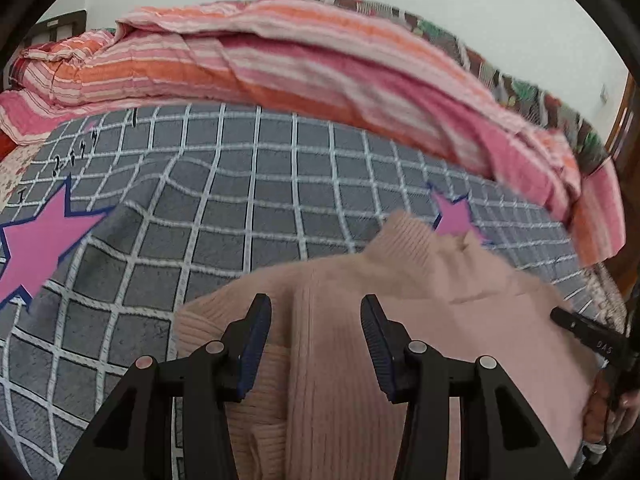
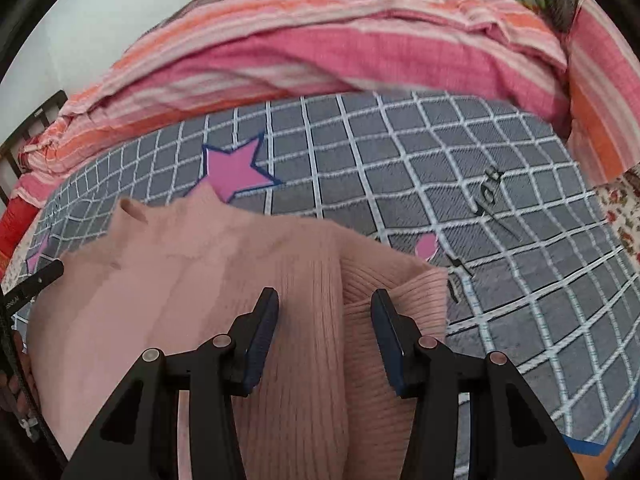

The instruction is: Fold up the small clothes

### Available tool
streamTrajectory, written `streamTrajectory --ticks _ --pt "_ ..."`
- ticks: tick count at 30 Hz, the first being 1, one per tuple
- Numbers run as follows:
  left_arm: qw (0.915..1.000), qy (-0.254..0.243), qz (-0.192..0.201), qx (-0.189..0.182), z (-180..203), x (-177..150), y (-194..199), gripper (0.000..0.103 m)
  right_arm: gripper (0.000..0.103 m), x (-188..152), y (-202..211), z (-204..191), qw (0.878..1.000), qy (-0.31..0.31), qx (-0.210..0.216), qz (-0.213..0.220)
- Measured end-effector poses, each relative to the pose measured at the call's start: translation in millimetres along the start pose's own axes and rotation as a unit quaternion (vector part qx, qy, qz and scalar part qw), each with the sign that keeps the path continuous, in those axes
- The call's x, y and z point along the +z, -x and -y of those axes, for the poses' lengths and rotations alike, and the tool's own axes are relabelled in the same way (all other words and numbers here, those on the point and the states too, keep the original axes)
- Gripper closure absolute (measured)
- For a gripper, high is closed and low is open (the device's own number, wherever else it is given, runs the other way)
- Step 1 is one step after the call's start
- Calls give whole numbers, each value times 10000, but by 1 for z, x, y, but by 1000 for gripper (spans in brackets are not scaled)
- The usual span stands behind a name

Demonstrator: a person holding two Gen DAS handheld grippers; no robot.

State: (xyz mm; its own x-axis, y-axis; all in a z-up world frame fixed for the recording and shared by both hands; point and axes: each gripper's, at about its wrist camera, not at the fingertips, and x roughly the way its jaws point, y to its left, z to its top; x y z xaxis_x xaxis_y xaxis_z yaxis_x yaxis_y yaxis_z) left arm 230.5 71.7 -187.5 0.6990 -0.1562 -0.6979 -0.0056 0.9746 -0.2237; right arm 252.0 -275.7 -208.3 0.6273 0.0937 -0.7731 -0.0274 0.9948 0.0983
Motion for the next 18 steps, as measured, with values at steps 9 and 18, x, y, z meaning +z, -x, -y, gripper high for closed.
streamTrajectory --ticks 9,18 --pt "9977 108 607 -274 -7 3 16 96 98 12 13 -9 9980 154 391 482" --pt "9993 272 228 116 -11 3 -6 95 98 13 -17 -11 9997 69 -80 225"
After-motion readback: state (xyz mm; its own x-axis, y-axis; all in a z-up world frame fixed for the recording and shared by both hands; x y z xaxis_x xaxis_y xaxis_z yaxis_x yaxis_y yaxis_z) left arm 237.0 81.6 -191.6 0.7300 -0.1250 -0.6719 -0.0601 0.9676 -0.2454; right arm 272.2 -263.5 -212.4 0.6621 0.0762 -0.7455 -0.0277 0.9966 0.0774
